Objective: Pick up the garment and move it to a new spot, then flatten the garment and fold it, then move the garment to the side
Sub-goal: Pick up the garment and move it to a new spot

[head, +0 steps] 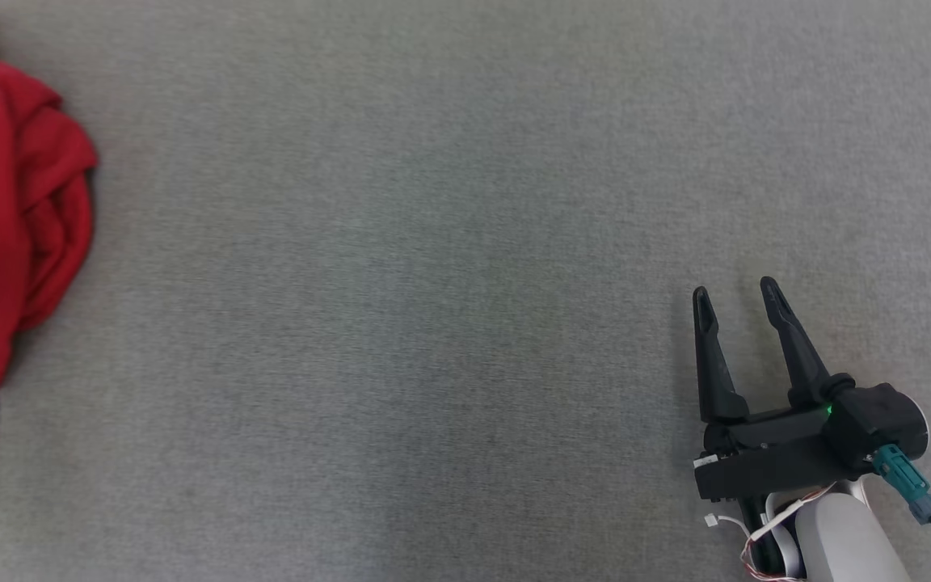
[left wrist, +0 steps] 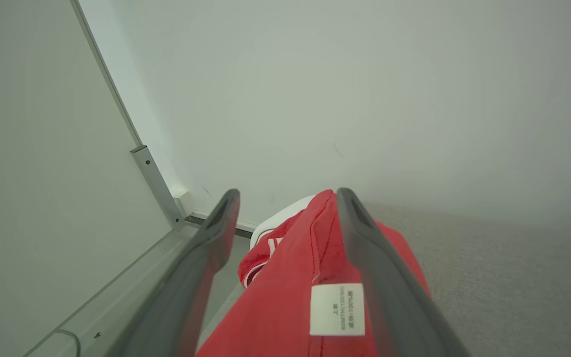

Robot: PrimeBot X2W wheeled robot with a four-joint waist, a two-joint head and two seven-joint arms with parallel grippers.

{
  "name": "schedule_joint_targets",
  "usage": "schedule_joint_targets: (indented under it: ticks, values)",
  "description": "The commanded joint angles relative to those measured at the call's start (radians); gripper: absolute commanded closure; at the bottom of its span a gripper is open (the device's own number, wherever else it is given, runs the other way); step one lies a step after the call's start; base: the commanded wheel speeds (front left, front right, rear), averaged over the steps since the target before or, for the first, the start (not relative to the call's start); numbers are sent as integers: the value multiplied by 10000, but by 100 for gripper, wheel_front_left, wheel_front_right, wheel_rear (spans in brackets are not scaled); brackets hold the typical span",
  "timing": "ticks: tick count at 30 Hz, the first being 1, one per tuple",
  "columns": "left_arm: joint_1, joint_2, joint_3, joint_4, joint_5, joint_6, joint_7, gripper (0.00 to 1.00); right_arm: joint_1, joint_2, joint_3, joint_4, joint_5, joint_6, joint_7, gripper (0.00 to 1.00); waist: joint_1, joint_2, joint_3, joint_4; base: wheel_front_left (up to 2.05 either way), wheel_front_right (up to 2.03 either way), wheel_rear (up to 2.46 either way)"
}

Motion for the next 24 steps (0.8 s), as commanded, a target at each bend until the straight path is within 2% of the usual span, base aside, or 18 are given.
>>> schedule_joint_targets:
  ticks: [1, 10, 18, 19, 20, 24]
  values:
    - [-199, 178, -35, 244, 31, -32, 108, 0, -56, 13, 17, -92, -63, 34, -6, 0, -3, -2, 509, -483, 0, 0, 0]
    - [-569, 760, -514, 2184, 257, -245, 1051, 0, -95, 37, 113, -306, -89, 34, -5, 0, -3, -2, 596, -595, 0, 0, 0]
    - [-818, 630, -776, 3494, -5, -482, 2133, 0, 21, -15, 85, -339, -127, 34, -6, 0, -3, -2, 494, -537, 0, 0, 0]
    - [-861, 633, -814, 3573, -3, -495, 2146, 23, 21, -13, 104, -336, -121, 34, -5, 0, -3, -2, 480, -528, 0, 0, 0]
    - [-893, 640, -880, 3614, 53, -501, 2087, 100, 16, -17, 123, -329, -118, 34, -5, 0, -3, -2, 461, -521, 0, 0, 0]
    - [-1051, 629, -1006, 3693, 189, -344, 1499, 100, 23, 1, 183, -261, -101, 34, -6, 0, -3, -2, 342, -511, 0, 0, 0]
